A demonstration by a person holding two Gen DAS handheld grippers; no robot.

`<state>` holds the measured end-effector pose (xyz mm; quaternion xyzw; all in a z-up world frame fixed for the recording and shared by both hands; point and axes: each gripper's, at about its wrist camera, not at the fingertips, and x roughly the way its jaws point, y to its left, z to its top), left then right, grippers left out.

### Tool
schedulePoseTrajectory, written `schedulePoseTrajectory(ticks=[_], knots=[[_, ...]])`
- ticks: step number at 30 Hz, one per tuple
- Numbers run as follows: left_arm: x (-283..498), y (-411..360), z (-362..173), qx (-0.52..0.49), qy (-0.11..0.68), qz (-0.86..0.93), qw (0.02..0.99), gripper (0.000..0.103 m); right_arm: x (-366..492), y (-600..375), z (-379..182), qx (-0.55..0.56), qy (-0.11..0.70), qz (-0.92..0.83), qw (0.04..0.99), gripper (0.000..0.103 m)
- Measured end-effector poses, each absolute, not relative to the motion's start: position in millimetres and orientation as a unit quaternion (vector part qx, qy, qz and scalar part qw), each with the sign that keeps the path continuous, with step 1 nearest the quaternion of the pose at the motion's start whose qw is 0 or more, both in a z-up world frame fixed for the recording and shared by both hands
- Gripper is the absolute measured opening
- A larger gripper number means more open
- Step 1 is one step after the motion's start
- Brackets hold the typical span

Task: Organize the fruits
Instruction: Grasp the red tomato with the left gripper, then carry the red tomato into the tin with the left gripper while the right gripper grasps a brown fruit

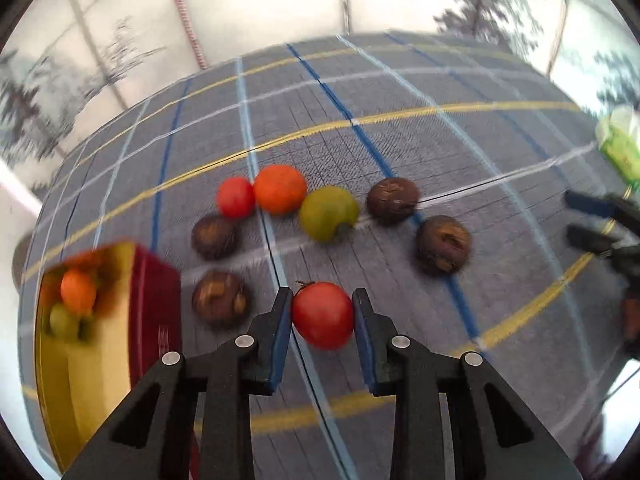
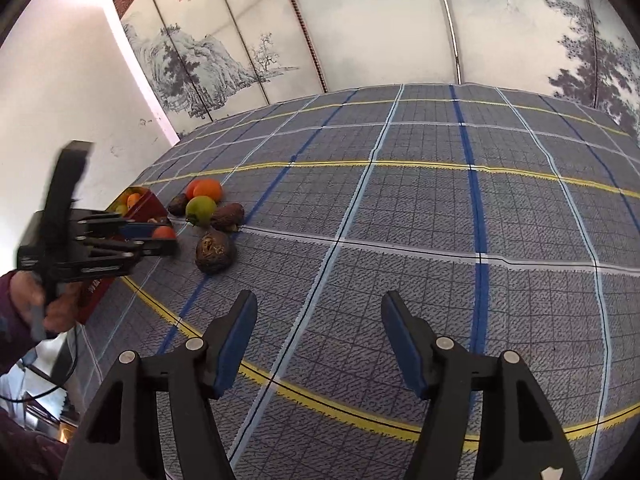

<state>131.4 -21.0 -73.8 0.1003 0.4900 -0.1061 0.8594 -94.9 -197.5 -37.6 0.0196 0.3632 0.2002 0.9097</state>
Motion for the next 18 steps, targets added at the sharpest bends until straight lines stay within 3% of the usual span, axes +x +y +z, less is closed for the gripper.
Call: schedulePoseTrajectory(ticks=[14,16,17,18], knots=[[36,2,-5,0.029,0.451,-0.099,0.886,0.031,-54,-81,-41,-0.083,0.387,0.287,0.872,0.061],[28,9,-2,0.024,0.449,-0.096,0.888,0.031,-45,-74,-49,-0.096,0.4,0.281,0.867,0.05],[27,12,-1,0.021,0.45,-0.093,0.888,0.032,-45,-72,-47,-0.102,0.391,0.279,0.871,0.037],[25,18,0,0.016,0.451,-0.088,0.888,0.032,-44,-71,-47,-0.098,0.396,0.286,0.867,0.037]])
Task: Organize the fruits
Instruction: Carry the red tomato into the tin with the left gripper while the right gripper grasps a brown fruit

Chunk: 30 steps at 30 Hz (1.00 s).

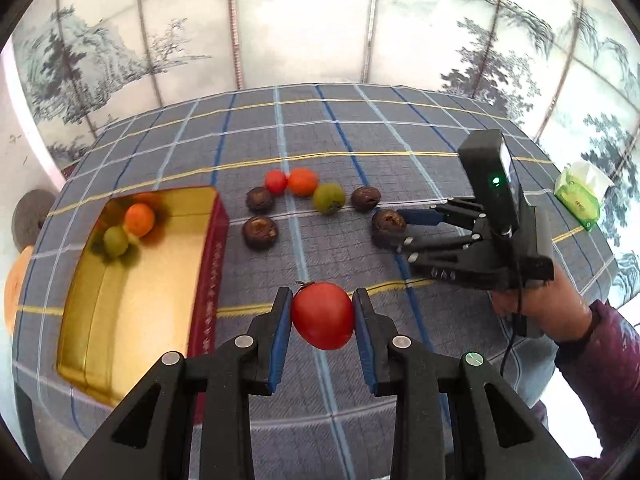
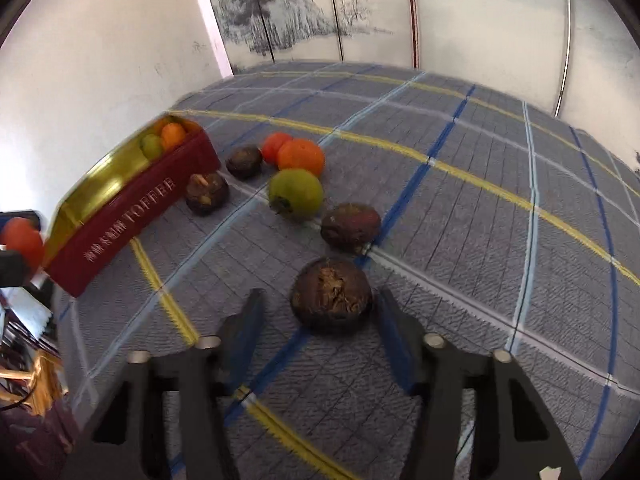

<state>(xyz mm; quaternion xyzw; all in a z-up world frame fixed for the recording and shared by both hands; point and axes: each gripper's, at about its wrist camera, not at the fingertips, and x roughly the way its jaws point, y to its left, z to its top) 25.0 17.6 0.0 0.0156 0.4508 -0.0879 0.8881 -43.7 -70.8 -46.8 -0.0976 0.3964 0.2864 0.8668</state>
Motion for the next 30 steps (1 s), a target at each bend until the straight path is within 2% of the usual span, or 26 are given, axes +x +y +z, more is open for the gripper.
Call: schedulePoseTrajectory(ticks=[4,12,30], knots=[[21,38,3,0.0,0.446,-0.063,0.893,0.032,-50,-76,-46,-0.087,0.388,0.275,0.875,0.036],[30,102,-4,-0.031,0.438,0.014,0.898,0.032,-54,-135,-41,0.003,0.381,0.201,0.902,0.036],[64,167,-45,0.011,0.449,0.104,0.887,0.032,-51,-133,-45,-0.005,0.397,0.188,0.898,0.036]])
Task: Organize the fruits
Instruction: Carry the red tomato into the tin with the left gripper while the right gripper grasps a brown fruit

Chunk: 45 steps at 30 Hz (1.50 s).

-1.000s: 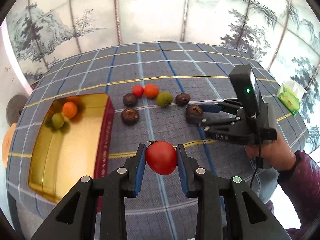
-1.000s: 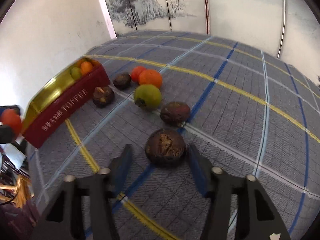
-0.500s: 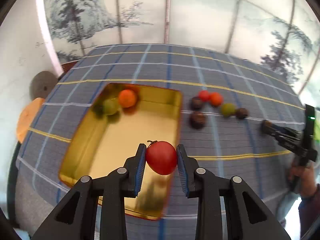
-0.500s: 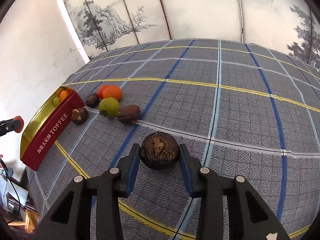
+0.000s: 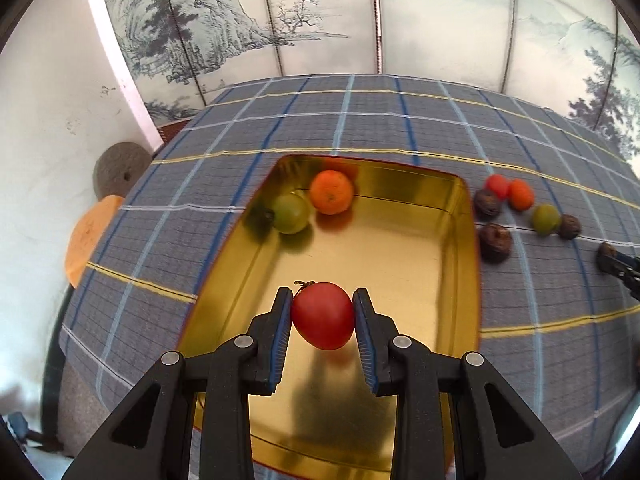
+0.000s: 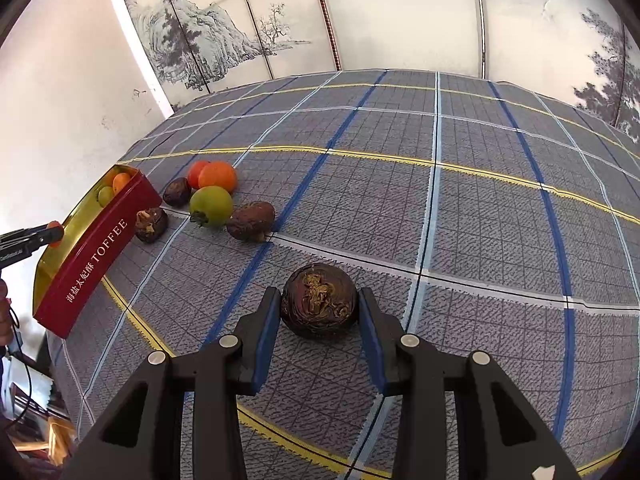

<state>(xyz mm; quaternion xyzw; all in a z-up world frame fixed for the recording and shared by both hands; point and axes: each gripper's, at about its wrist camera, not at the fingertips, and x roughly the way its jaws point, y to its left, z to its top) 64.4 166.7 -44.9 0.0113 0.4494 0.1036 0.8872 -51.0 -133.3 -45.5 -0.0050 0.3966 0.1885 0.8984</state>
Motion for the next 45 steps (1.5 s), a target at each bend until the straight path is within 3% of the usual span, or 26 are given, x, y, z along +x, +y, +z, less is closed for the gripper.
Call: schedulePoseTrajectory(ticks=[34,37,41,45], knots=[[98,190,-63,0.044,0.469,0.137,0.872,0.033,-51,-131,-46,-0.008,0.397,0.186,0.899,0.037],[98,191,-61,0.047,0.465,0.139,0.873,0.039,-50,-131,-46,-0.008,0.397,0.186,0.899,0.037],[96,192,-53,0.047,0.449,0.144,0.881,0.061,-51,-131,-46,-0.008,0.397,0.186,0.899,0.037],[86,189,-44,0.046,0.43,0.145,0.89,0.066,-50,-130,-46,-0.008,0.397,0.186,0.899,0.037]])
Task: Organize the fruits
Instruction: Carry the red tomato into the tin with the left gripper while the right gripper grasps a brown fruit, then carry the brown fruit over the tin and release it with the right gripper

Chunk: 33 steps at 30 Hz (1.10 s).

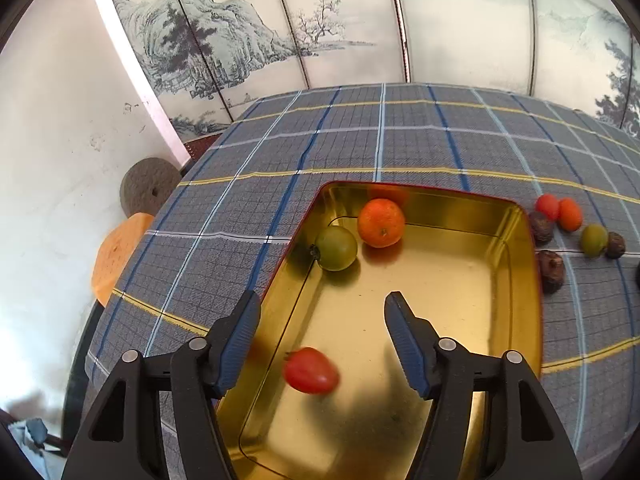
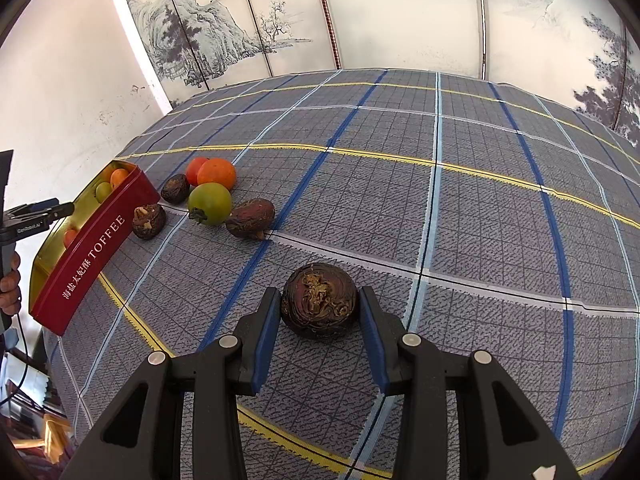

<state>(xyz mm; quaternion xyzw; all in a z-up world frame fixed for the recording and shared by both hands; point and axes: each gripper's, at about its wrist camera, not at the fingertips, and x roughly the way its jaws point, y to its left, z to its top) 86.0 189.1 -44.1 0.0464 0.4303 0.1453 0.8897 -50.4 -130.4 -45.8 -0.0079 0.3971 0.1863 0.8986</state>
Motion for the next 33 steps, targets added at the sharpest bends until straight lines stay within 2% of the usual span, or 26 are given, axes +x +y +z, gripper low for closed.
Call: schedulePoseTrajectory(ticks=[10,12,18,26,33], knots=[[26,180,-25,-0.023,0.391,0.153,0.907,0.068,-55,-132,-48,-0.009,0.396,0.187,0.899,0.037],[10,172,-20,-0.026,0.375,0.155,0.914,0.072,-61,-129,-48,-0.01,0.395,0.187,0.899,0.037],[-27,172,-11,-0.065,0.348,0.159,0.922,0.077,-84,-114,-41,-0.003,0.395,0.208,0.895,0.037],[-46,176,-13,-0.036,0.36,0.186,0.913,0.078,-107,-17,6,-0.023,0.365,0.337,0.868,0.037],[-53,187,-14,-0.042,0.366,0.199,0.908,0.079,-100,80,19,-0.072,0.367,0.414,0.83,0.037]])
